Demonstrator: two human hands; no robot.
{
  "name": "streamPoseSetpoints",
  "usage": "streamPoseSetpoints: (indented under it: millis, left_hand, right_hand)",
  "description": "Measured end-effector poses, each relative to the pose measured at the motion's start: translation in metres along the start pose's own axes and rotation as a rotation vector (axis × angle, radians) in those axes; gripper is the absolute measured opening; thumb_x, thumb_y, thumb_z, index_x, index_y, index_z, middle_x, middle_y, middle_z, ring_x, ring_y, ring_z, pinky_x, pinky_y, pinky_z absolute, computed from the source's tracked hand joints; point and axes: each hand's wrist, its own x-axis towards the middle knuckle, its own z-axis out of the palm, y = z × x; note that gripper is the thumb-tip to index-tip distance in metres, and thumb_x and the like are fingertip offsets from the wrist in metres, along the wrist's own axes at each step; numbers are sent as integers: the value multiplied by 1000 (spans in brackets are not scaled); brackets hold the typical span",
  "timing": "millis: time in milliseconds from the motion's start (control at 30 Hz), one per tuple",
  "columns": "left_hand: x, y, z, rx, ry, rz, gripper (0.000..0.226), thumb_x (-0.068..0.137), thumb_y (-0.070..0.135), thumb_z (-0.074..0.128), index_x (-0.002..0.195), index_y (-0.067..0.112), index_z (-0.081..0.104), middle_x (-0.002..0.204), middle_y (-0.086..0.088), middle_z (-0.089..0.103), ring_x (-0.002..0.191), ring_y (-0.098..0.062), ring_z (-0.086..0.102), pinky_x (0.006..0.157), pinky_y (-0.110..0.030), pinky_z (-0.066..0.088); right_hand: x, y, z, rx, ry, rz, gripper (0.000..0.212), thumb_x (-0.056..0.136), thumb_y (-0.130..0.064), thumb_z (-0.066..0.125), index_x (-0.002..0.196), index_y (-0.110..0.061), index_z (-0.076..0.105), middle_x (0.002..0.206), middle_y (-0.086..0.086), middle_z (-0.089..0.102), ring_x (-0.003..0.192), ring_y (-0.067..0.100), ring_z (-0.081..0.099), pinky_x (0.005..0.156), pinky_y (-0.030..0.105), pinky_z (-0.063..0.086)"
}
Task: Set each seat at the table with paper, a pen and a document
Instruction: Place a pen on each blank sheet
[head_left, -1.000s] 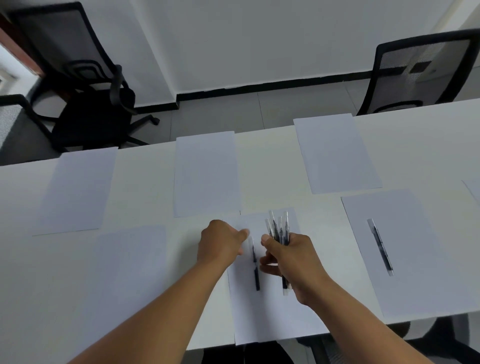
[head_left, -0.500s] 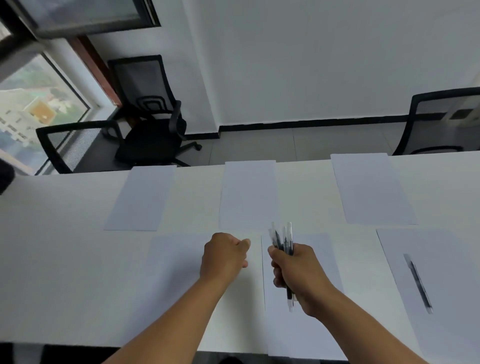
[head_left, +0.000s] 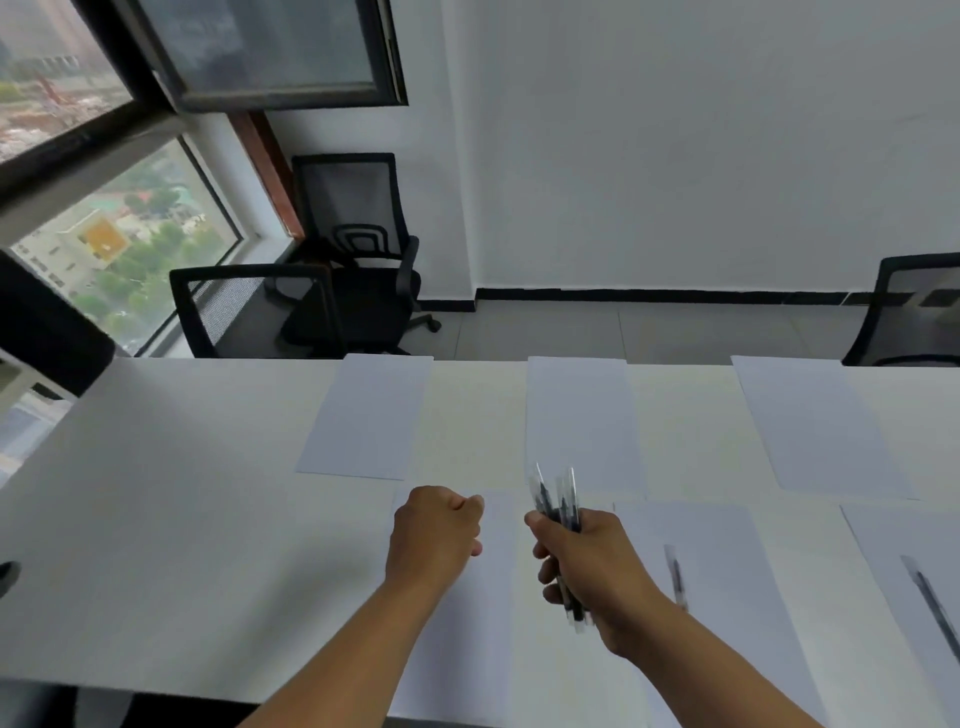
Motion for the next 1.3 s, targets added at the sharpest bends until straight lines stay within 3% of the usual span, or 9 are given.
streamPoseSetpoints:
  millis: [100, 300, 467, 600, 800, 933, 1167, 1300]
  left_hand:
    - [15, -23, -35, -12, -26, 18, 38, 104, 33, 65, 78, 7, 76, 74, 2, 79, 61, -8, 77, 81, -39, 67]
    - [39, -52, -77, -46, -111, 54, 37, 104, 31, 66, 90, -3, 75, 80, -1, 79, 59, -4, 76, 78, -42, 66]
    - [50, -60, -94, -100, -189, 96, 29, 104, 34, 68, 88, 12, 78, 83, 5, 79, 62, -5, 75, 68, -30, 60]
    - [54, -58, -92, -101, -206, 109, 28, 105, 34, 67, 86, 16, 78, 81, 7, 79, 63, -4, 74, 66, -28, 56]
    - [52, -46, -77, -161, -249, 111, 22, 103, 27, 68, 88, 21, 82, 83, 12, 79, 63, -3, 71, 70, -28, 56]
    - [46, -45, -65, -173, -285, 92, 22, 102, 24, 69, 87, 20, 84, 86, 14, 79, 61, -4, 68, 69, -27, 55]
    - [41, -53, -55, -187, -330, 22, 21, 98, 17, 70, 85, 22, 86, 88, 17, 81, 62, -4, 65, 64, -22, 50]
    - [52, -57, -50, -167, -334, -8, 24, 99, 19, 71, 79, 12, 84, 81, 13, 79, 59, -5, 63, 65, -23, 50]
  right_hand:
    - [-5, -2, 46, -12, 12, 9, 30, 103, -27, 67, 92, 0, 69, 70, 9, 61, 54, 18, 54, 54, 29, 49]
    - [-4, 4, 109, 46, 63, 26, 30, 101, -19, 66, 104, 10, 70, 69, 8, 62, 62, 21, 58, 66, 34, 54]
    - [-11, 1, 133, 92, 57, 36, 23, 99, -17, 71, 99, 5, 74, 77, 13, 65, 63, 23, 66, 66, 36, 64]
    - [-10, -1, 134, 101, 41, 57, 24, 99, -19, 71, 99, 4, 75, 79, 12, 66, 65, 23, 66, 69, 41, 66]
    - [1, 3, 115, 83, -17, 59, 29, 100, -23, 69, 107, 5, 74, 74, 5, 63, 63, 21, 57, 60, 28, 56]
    - [5, 11, 105, 89, -46, 72, 25, 102, -24, 68, 105, -1, 77, 76, 5, 64, 64, 20, 58, 62, 26, 55]
    - [13, 26, 101, 107, -94, 106, 26, 102, -25, 69, 102, 0, 78, 76, 7, 64, 64, 22, 60, 65, 31, 56]
    - [22, 35, 107, 128, -107, 134, 28, 102, -25, 72, 102, 3, 76, 76, 8, 64, 63, 25, 60, 65, 37, 55]
